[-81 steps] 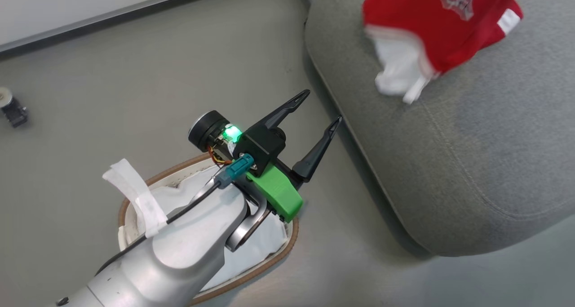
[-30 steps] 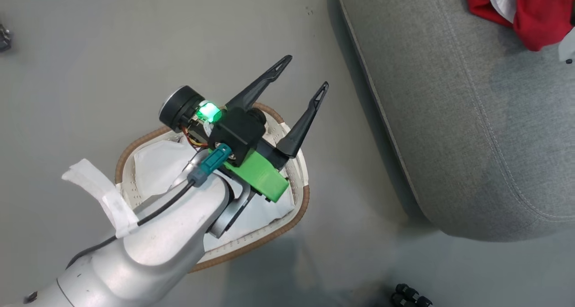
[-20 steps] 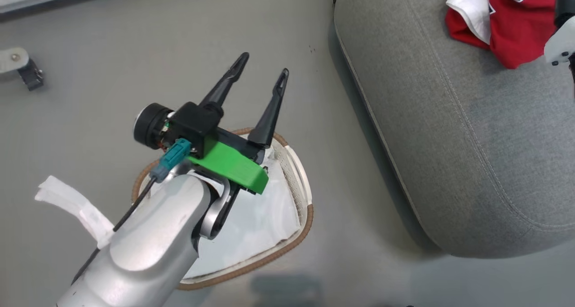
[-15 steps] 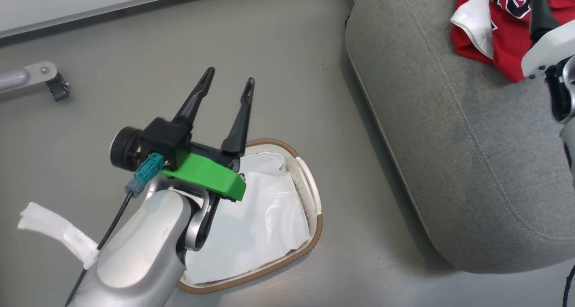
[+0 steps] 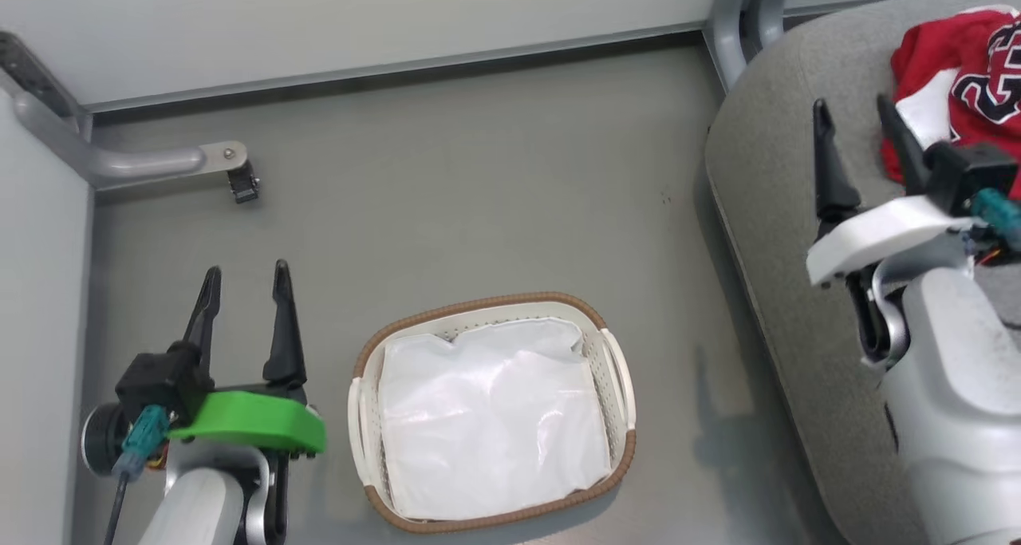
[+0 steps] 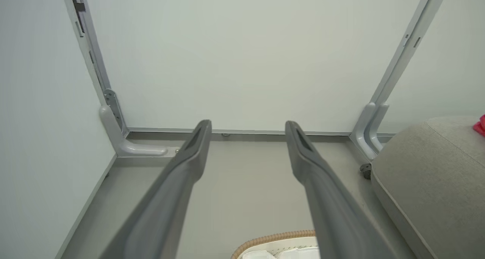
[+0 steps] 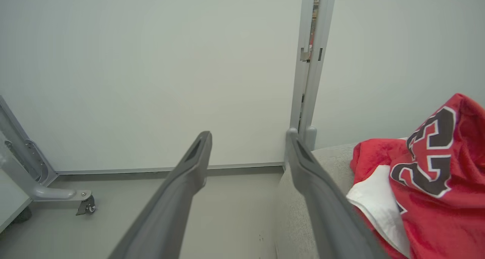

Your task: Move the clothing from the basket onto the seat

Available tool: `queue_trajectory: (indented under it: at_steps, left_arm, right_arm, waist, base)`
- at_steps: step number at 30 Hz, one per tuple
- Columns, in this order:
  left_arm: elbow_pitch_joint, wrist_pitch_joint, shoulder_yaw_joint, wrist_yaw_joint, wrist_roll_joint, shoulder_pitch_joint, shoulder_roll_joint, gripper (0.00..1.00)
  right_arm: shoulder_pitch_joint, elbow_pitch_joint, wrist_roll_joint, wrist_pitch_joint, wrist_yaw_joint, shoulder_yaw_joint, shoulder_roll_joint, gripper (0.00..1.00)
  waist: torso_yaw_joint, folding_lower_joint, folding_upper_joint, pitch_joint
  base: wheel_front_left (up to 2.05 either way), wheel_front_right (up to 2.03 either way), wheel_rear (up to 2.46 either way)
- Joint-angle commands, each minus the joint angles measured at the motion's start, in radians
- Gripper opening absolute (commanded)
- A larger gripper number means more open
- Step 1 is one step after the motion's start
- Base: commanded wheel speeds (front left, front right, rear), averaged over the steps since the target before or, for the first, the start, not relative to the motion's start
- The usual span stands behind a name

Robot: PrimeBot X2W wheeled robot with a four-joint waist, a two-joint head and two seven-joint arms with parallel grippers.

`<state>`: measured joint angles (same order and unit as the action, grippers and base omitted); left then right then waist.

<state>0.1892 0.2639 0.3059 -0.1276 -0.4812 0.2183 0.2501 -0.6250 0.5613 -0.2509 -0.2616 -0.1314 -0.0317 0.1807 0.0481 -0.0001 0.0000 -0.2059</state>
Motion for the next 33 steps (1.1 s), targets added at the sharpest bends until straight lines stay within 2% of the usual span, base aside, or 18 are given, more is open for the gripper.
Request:
queue_trajectory:
  at_steps: [1,7,11,23,27,33]
  left_arm:
    - [-0.006,0.001,-0.024,0.006,0.015,-0.042,-0.011,1.0]
    - [-0.007,0.001,-0.102,0.024,0.049,-0.141,-0.048,1.0]
    - [-0.009,0.001,-0.14,0.037,0.062,-0.188,-0.077,1.0]
    - [-0.002,0.001,-0.195,0.093,0.082,-0.263,-0.127,1.0]
    - [0.011,0.001,-0.206,0.119,0.081,-0.27,-0.138,1.0]
    - [0.033,0.001,-0.226,0.132,0.103,-0.28,-0.151,1.0]
  right_arm:
    - [0.051,-0.031,0.019,-0.005,0.001,0.01,-0.017,1.0]
    - [0.216,-0.156,0.084,-0.005,0.001,0.023,-0.094,1.0]
    - [0.304,-0.215,0.085,-0.005,0.001,0.022,-0.12,1.0]
    - [0.468,-0.301,0.007,-0.005,0.001,-0.03,-0.128,1.0]
    - [0.495,-0.303,0.001,-0.005,0.001,-0.041,-0.128,1.0]
    - [0.512,-0.313,0.005,-0.005,0.001,-0.044,-0.128,1.0]
  waist:
    - [-0.057,0.0001,0.0,0.06]
    - [-0.08,0.0001,0.0,0.092]
    - [-0.085,0.0001,0.0,0.102]
    - [-0.087,0.0001,0.0,0.124]
    - [-0.084,0.0001,0.0,0.132]
    - [-0.073,0.0001,0.0,0.147]
  base:
    - [0.0,0.0,0.0]
    - [0.0,0.0,0.0]
    - [0.0,0.0,0.0]
    - [0.0,0.0,0.0]
    - [0.0,0.0,0.0]
    - [0.0,0.0,0.0]
